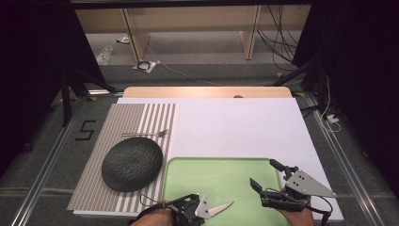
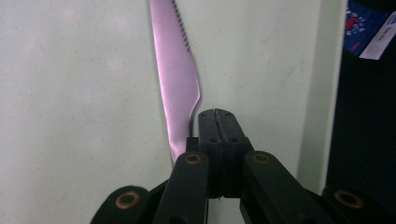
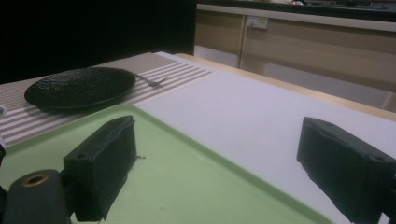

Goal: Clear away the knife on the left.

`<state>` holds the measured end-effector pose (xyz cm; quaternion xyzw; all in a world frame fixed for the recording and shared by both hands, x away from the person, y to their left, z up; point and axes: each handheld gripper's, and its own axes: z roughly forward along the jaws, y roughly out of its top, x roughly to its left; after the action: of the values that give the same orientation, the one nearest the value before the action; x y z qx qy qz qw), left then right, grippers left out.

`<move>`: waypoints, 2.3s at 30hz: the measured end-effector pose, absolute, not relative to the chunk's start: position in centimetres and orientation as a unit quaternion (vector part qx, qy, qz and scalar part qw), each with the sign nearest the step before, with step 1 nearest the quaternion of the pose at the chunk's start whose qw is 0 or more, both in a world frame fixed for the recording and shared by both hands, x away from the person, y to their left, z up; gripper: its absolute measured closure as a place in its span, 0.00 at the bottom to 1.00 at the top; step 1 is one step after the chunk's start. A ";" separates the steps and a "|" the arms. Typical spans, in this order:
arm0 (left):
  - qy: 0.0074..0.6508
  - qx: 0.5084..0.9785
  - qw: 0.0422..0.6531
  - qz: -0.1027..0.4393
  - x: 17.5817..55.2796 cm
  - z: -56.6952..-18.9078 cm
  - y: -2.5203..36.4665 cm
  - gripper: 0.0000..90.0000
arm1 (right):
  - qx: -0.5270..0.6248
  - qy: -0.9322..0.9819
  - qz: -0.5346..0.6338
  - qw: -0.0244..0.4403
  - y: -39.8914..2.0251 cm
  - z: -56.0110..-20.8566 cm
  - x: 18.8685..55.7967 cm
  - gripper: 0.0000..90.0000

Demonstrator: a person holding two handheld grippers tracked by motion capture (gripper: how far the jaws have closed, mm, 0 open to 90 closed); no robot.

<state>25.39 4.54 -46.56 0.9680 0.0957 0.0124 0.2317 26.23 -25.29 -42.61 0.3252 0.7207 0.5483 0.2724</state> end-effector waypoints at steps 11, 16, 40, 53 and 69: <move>0.111 0.964 0.240 0.024 26.1 -46.6 5.1 1.00 | 0.325 0.722 0.547 0.271 -25.3 -42.6 26.1 0.14; 0.118 0.963 0.242 0.030 26.5 -46.7 5.4 1.00 | 0.325 0.720 0.549 0.271 -25.2 -42.6 26.1 0.14; 0.160 0.956 0.238 0.061 28.1 -46.7 7.3 1.00 | 0.326 0.719 0.550 0.272 -25.3 -42.6 26.1 0.14; 0.183 0.952 0.235 0.069 28.7 -46.7 8.6 1.00 | 0.326 0.719 0.550 0.271 -25.3 -42.6 26.1 0.14; 0.208 0.949 0.220 0.088 29.4 -46.7 10.5 1.00 | 0.326 0.720 0.549 0.271 -25.4 -42.5 26.0 0.14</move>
<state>29.40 10.51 -46.67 0.9490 0.2077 0.0882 0.2201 26.05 -25.37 -42.55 0.3264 0.7201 0.5492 0.2705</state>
